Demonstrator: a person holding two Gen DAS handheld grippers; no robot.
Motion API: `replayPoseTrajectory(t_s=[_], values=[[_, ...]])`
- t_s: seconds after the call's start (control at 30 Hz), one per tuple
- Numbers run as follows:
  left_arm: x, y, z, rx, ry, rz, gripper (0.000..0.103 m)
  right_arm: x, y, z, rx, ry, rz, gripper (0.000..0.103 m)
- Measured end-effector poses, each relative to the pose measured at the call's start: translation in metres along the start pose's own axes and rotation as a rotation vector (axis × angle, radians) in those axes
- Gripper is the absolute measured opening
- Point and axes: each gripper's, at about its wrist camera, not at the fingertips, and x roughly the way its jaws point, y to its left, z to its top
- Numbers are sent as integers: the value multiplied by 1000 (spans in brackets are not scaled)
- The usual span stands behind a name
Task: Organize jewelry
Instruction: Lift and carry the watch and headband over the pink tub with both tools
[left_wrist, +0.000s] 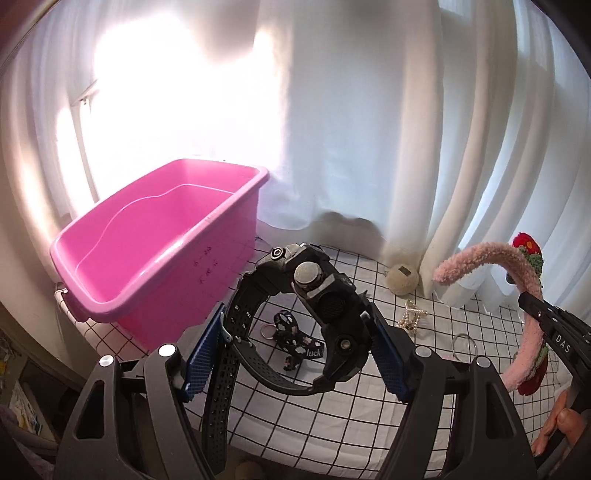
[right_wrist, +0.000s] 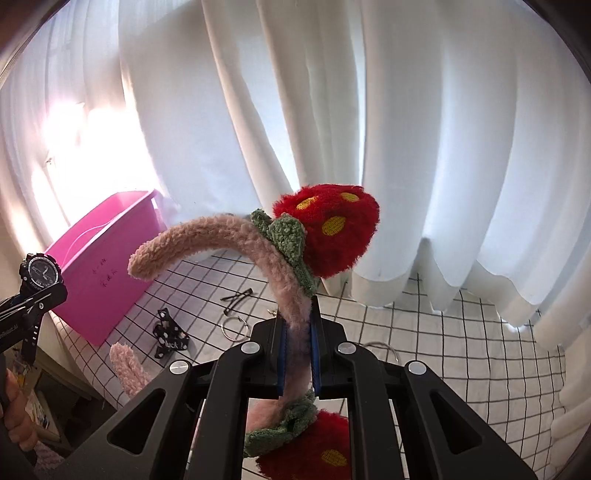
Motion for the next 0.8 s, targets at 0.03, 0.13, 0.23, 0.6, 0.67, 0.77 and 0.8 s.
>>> replayPoseTrajectory(t_s=[0.03, 0.13, 0.23, 0.6, 0.67, 0.77, 0.8], values=[[-5, 9, 5, -13, -13, 13, 72, 2, 10, 9, -14, -10, 20, 10], [-13, 36, 21, -41, -36, 54, 72, 10, 43, 35, -57, -38, 72, 10], [-13, 67, 39, -69, -56, 81, 72, 21, 78, 60, -100, -65, 112, 10], [31, 185, 97, -108, -82, 107, 72, 95, 219, 137, -210, -92, 146, 10], [42, 199, 103, -102, -60, 108, 72, 111, 241, 147, -230, -81, 149, 10], [61, 219, 111, -106, -20, 102, 72, 133, 278, 161, -283, -63, 146, 10], [66, 225, 113, -109, -5, 104, 72, 140, 288, 165, -303, -55, 147, 10]])
